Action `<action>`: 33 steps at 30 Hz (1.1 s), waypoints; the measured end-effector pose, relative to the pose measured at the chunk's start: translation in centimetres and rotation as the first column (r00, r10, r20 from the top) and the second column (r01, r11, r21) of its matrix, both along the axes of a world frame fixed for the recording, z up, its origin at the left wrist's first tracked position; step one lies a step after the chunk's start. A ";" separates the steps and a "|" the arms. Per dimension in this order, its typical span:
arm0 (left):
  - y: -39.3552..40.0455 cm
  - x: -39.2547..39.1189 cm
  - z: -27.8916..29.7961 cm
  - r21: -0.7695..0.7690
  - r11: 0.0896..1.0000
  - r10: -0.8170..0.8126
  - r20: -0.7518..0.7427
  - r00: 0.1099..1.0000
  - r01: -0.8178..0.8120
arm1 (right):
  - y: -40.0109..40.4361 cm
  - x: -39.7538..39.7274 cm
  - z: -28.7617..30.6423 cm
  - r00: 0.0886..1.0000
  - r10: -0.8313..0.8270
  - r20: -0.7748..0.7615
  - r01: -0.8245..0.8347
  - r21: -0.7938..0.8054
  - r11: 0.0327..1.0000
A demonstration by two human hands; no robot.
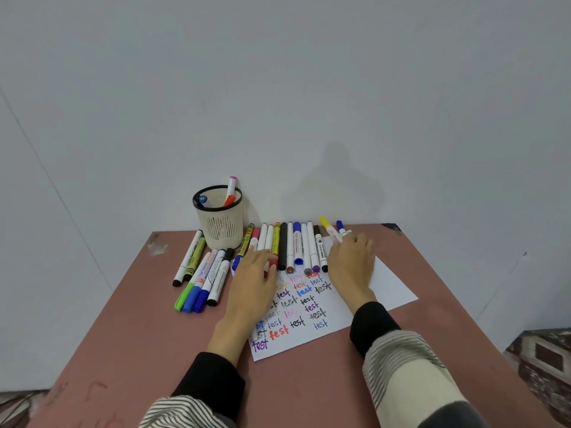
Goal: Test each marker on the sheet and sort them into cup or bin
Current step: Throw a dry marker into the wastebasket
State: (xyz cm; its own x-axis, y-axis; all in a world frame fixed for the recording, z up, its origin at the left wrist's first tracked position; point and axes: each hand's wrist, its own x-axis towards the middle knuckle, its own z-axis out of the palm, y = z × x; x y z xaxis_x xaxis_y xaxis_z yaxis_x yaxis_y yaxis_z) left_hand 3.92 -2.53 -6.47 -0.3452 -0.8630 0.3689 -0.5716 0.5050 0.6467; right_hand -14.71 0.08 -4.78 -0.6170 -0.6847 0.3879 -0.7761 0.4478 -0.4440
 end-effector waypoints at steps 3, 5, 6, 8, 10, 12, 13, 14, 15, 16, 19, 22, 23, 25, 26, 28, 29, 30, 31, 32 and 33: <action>0.3 -0.1 0.4 -0.056 0.998 0.002 -0.056 0.998 -0.006 | 1.6 0.7 0.4 0.970 0.216 0.112 -0.190 -0.207 0.960; 0.5 -0.3 0.7 -0.086 0.996 -0.027 -0.082 0.996 0.020 | 2.7 0.9 0.3 0.916 0.396 0.060 -0.378 -0.203 0.903; 0.4 -0.3 0.7 -0.120 0.992 -0.050 -0.064 0.997 0.042 | 3.2 0.9 0.1 0.890 0.456 0.021 -0.445 -0.179 0.877; 0.2 -0.3 0.5 -0.221 0.972 -0.070 0.041 0.997 0.077 | 3.8 0.7 -0.3 0.855 0.518 -0.041 -0.516 -0.178 0.838; 0.2 -0.2 0.4 -0.281 0.956 -0.048 0.138 0.989 0.086 | 4.0 0.5 -1.0 0.839 0.516 -0.170 -0.541 -0.169 0.824; 0.3 -0.1 0.4 -0.279 0.955 -0.054 0.152 0.987 0.095 | 3.9 0.4 -1.4 0.829 0.485 -0.278 -0.525 -0.089 0.847; 0.3 0.0 0.4 -0.258 0.960 -0.074 0.134 0.988 0.107 | 3.9 0.5 -1.5 0.826 0.469 -0.312 -0.508 -0.053 0.860; 0.4 0.0 0.5 -0.229 0.966 -0.098 0.104 0.990 0.120 | 3.9 0.7 -1.6 0.821 0.459 -0.340 -0.498 -0.029 0.867; 0.4 0.0 0.5 -0.198 0.971 -0.121 0.072 0.990 0.133 | 3.9 0.9 -1.6 0.809 0.457 -0.369 -0.500 -0.023 0.866; 0.4 0.0 0.6 -0.178 0.974 -0.135 0.045 0.990 0.141 | 4.0 1.1 -1.6 0.794 0.461 -0.397 -0.512 -0.026 0.859; 0.3 0.1 0.6 -0.152 0.976 -0.148 0.051 0.988 0.154 | 4.3 1.5 -1.2 0.772 0.551 -0.316 -0.577 0.015 0.817; 0.2 0.2 0.4 -0.148 0.975 -0.152 0.115 0.982 0.168 | 4.4 1.1 -1.4 0.761 0.581 -0.287 -0.585 0.083 0.807; 0.1 0.2 0.3 -0.143 0.974 -0.155 0.130 0.979 0.173 | 4.5 1.1 -1.5 0.760 0.586 -0.282 -0.586 0.095 0.805; 0.1 0.3 0.4 -0.138 0.975 -0.155 0.139 0.978 0.175 | 4.8 1.4 -1.1 0.754 0.616 -0.230 -0.611 0.098 0.785; 0.1 0.3 0.4 -0.142 0.975 -0.153 0.146 0.977 0.174 | 5.0 1.6 -1.0 0.747 0.632 -0.207 -0.630 0.083 0.772; 0.2 0.3 0.7 -0.149 0.973 -0.149 0.178 0.973 0.177 | 5.2 1.9 -0.8 0.735 0.641 -0.223 -0.642 0.078 0.763; 0.3 0.3 0.8 -0.146 0.973 -0.151 0.197 0.969 0.181 | 5.3 1.9 -0.7 0.730 0.637 -0.247 -0.637 0.094 0.765; 0.4 0.3 0.9 -0.136 0.973 -0.156 0.213 0.965 0.187 | 5.3 1.8 -0.7 0.731 0.629 -0.265 -0.625 0.112 0.773; 0.5 0.3 1.0 -0.125 0.973 -0.163 0.221 0.961 0.194 | 5.2 1.7 -0.7 0.733 0.622 -0.275 -0.612 0.134 0.780; 0.6 0.4 1.1 -0.117 0.972 -0.172 0.229 0.958 0.202 | 5.2 1.7 -0.6 0.735 0.617 -0.282 -0.601 0.151 0.785; 0.6 0.4 1.1 -0.118 0.970 -0.179 0.238 0.955 0.212 | 5.3 1.7 -0.5 0.734 0.615 -0.288 -0.593 0.167 0.787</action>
State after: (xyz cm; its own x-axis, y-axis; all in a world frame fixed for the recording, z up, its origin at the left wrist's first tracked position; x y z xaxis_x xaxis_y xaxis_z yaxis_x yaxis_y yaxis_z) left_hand 4.30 -1.90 -5.33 -0.5895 -0.7153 0.3753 -0.5744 0.6979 0.4278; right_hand -13.04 5.39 -5.28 0.0810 -0.8999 0.4285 -0.9820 -0.1457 -0.1205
